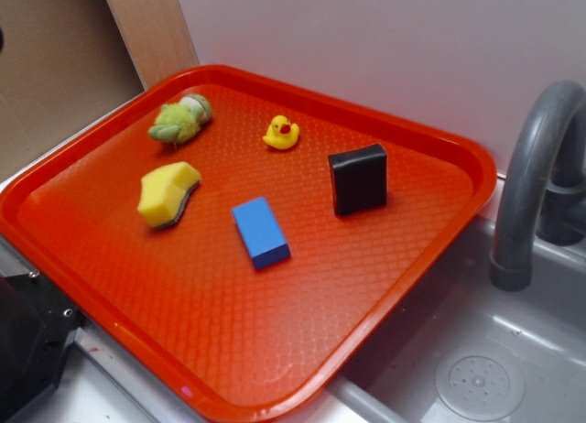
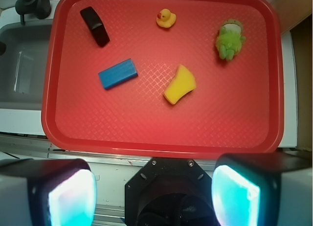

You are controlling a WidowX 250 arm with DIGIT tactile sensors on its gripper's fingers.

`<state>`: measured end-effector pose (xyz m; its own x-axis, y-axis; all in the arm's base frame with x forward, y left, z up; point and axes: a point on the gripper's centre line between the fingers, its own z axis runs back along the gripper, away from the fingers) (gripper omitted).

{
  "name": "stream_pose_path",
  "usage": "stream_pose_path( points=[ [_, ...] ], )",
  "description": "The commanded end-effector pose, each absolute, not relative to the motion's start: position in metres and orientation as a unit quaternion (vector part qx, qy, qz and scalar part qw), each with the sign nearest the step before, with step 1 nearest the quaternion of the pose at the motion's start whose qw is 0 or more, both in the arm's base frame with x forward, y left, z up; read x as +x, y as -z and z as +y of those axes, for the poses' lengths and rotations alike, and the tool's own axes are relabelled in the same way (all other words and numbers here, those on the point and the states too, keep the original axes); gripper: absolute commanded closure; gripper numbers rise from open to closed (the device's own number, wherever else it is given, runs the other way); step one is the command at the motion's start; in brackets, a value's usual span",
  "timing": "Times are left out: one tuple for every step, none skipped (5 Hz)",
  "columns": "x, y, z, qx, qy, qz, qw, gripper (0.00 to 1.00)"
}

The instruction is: Grab the green sponge.

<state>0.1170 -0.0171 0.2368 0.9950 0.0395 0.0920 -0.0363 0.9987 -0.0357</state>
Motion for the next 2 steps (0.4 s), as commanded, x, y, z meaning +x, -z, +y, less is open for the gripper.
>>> stream_pose_path(
  points=[
    [0.117,-0.237,-0.017,-0.017,-0.019,-0.046,0.999,0.0],
    [0.13,-0.23,-0.01,-0.015,-0.054,-0.067,0.996,0.0]
  ],
)
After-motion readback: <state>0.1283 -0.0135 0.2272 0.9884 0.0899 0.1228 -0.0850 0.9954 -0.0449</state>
